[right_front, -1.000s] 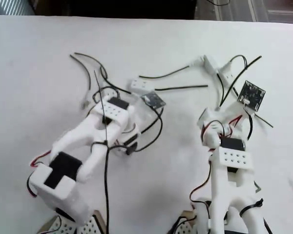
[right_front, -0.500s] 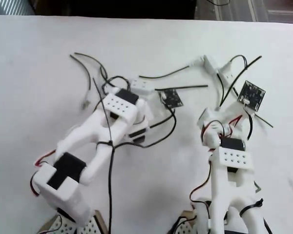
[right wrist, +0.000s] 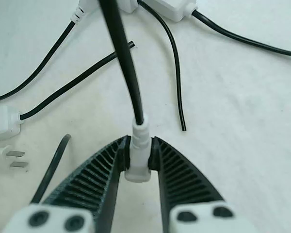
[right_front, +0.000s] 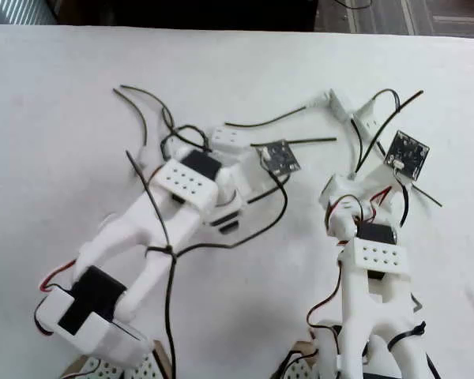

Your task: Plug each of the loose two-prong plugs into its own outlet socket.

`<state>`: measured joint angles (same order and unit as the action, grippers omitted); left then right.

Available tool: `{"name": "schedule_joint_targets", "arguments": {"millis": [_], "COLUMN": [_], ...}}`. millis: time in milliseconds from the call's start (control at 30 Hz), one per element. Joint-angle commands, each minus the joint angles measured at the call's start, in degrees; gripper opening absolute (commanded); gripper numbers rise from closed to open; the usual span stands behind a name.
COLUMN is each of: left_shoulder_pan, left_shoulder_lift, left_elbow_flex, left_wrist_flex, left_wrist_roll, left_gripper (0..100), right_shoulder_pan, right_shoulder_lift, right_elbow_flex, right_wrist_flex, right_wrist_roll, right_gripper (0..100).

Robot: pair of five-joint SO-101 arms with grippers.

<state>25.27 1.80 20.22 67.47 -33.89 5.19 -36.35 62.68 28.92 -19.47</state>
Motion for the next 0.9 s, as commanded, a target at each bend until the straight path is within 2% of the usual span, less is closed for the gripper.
{"name": "schedule_joint_targets", "arguments": {"millis": [0,133,333,500,867], "left_shoulder_pan": [2.5,0.9,-0.4,-1.0,-0.7], "left_shoulder_lift": [2.9,6.3,3.6,-1.7,0.5], "left_elbow_flex": [3.6,3.8,-0.6,-3.3,-3.1], "left_wrist_flex": [-6.4,-6.9,0.3,4.2,4.5], "left_wrist_roll": [0.9,1.1,1.1,4.4,4.6], "left_gripper": [15,24,24,25,25], "right_shoulder_pan": [0.1,0.1,0.0,0.0,0.0], "right_shoulder_lift": [-1.8,-1.8,-1.8,-1.8,-1.7], "right_elbow_flex": [-0.8,-0.8,-0.8,-0.8,-0.8], "right_wrist_flex": [-1.0,-1.0,-1.0,-1.0,-1.0], "right_wrist_roll": [-0.1,-0.1,-0.1,0.0,0.0], "right_gripper": [1.7,1.7,1.7,1.7,1.7]}}
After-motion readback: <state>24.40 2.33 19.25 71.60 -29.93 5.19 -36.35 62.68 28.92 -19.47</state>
